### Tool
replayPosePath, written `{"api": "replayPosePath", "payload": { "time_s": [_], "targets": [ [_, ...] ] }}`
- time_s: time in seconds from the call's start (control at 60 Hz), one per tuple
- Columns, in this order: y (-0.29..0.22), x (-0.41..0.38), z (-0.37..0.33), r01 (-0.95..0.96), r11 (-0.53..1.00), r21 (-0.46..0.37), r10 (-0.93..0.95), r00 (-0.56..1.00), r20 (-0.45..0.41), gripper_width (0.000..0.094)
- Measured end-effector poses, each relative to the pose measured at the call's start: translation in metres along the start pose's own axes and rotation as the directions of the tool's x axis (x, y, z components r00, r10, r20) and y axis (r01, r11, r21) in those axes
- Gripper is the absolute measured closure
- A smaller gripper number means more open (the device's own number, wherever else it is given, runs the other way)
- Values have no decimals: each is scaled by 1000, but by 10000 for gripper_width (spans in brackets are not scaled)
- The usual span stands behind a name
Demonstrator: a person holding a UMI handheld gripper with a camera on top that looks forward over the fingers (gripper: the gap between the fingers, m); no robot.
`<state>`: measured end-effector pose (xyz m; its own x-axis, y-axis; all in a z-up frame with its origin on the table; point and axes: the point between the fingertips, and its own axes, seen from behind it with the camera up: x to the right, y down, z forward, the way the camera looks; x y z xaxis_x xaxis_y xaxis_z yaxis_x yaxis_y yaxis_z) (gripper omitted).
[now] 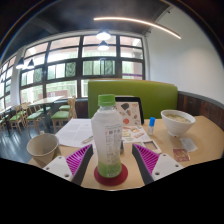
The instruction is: Pour water
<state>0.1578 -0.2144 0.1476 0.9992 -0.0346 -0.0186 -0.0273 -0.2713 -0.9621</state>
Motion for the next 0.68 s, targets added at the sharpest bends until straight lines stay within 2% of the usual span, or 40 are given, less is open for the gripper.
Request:
{"api": "replayPosePath", "payload": {
  "time_s": [0.05, 0.133, 0.217, 0.233, 0.433, 0.567, 0.683],
  "targets": [
    [-1, 10, -19, 6, 1000, 4, -6, 1000, -15, 116],
    [-2, 15, -60, 29, 999, 15, -29, 1000, -11, 117],
    [-3, 37, -131, 27, 999, 22, -27, 1000, -2, 116],
    [-1, 21, -129, 22, 999, 24, -22, 1000, 2, 117],
    [26, 26, -301, -42, 999, -3, 42, 996, 75, 112],
    [50, 18, -399, -33, 999, 18, 31, 992, 123, 113],
    [53, 11, -454, -11, 999, 44, 6, 992, 130, 113]
  ]
}}
